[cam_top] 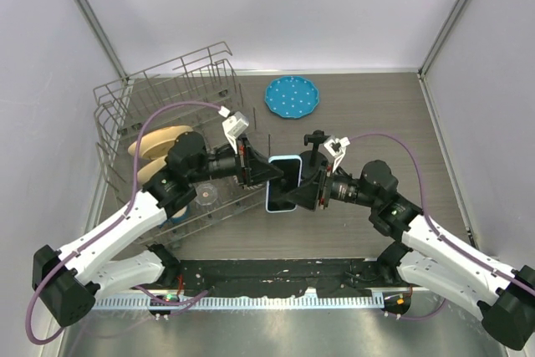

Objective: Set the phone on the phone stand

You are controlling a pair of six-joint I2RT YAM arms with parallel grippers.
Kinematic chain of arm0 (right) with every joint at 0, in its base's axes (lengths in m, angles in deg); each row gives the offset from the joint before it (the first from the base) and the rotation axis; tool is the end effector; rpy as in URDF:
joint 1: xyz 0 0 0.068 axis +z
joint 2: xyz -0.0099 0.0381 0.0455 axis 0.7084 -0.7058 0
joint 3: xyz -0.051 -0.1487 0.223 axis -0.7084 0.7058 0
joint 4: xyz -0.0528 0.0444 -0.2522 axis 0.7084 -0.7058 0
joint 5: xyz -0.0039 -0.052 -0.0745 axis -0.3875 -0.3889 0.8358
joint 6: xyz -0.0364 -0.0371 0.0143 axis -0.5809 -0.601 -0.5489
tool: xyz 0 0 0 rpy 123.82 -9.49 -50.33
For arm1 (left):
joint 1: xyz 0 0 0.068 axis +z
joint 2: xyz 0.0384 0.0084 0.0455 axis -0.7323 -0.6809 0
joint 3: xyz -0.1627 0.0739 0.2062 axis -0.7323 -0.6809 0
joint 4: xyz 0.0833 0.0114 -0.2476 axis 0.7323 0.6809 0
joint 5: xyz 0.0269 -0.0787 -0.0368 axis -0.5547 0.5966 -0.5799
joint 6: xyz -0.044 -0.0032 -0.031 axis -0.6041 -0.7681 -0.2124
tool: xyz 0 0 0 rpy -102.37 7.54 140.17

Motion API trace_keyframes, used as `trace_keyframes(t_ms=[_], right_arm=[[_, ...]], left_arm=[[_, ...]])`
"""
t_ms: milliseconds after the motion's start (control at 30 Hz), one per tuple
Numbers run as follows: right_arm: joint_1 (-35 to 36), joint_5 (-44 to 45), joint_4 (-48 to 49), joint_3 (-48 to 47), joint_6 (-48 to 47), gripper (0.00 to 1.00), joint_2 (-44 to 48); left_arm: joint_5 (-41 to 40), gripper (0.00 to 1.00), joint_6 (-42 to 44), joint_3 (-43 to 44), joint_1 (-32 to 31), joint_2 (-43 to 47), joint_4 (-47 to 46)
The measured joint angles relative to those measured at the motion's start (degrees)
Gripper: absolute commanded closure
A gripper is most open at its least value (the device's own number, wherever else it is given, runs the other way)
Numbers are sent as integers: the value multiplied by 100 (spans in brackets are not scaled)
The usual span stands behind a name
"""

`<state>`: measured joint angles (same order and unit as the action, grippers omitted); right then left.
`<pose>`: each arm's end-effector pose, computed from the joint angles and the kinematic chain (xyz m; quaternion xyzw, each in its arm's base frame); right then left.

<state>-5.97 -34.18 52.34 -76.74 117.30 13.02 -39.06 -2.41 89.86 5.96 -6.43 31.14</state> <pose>0.1331 0.1335 0.2838 -0.2009 0.7022 0.5709 0.3749 0.1621 -0.1694 0.3526 0.2723 0.6647 -0.5678 0.4020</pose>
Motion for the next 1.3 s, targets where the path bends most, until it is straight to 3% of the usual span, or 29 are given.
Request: trace_keyframes(t_ms=[200,300,333,400,433,533,567,633,733,800,900,1000,1033,1067,1167,1300], right_arm=[[455,380,874,229,243,56,0],[597,538,1080,256,238,69,-4],[625,579,1161,278,245,83,-7],[658,527,1296,299,225,97,-20],[691,490,1427,306,179,99,-22],[737,446,1543,306,79,99,15],[741,442,1528,308,33,99,48],[741,487,1469,308,-61,99,127],[734,529,977,280,-264,99,240],[730,505,592,225,-444,99,251],[730,431,-2,31,-682,99,354],[730,341,-424,-149,-868,99,520],[730,284,-525,-208,-935,99,570],[730,236,-568,-247,-964,99,590],[739,85,-614,-302,-1034,99,590],[743,-76,-608,-302,-1043,99,544]], left_arm=[[15,100,-256,-175,0,22,-295],[48,100,-367,-212,-2,83,-463],[50,100,-404,-236,-7,133,-518],[50,100,-426,-258,-7,192,-544],[125,100,-509,-260,-4,208,-551],[262,73,-577,-216,4,249,-533],[310,56,-544,-160,4,223,-468],[376,42,-341,55,0,92,-258],[428,37,-214,267,0,-74,-133],[527,36,-146,339,0,-144,-66],[756,44,-127,400,0,-249,39],[1137,58,-142,461,0,-358,50],[1290,70,-149,509,-2,-420,42],[1394,74,-170,542,-4,-468,37],[1711,75,-181,597,-35,-627,28],[1910,67,-173,599,-127,-697,44]])
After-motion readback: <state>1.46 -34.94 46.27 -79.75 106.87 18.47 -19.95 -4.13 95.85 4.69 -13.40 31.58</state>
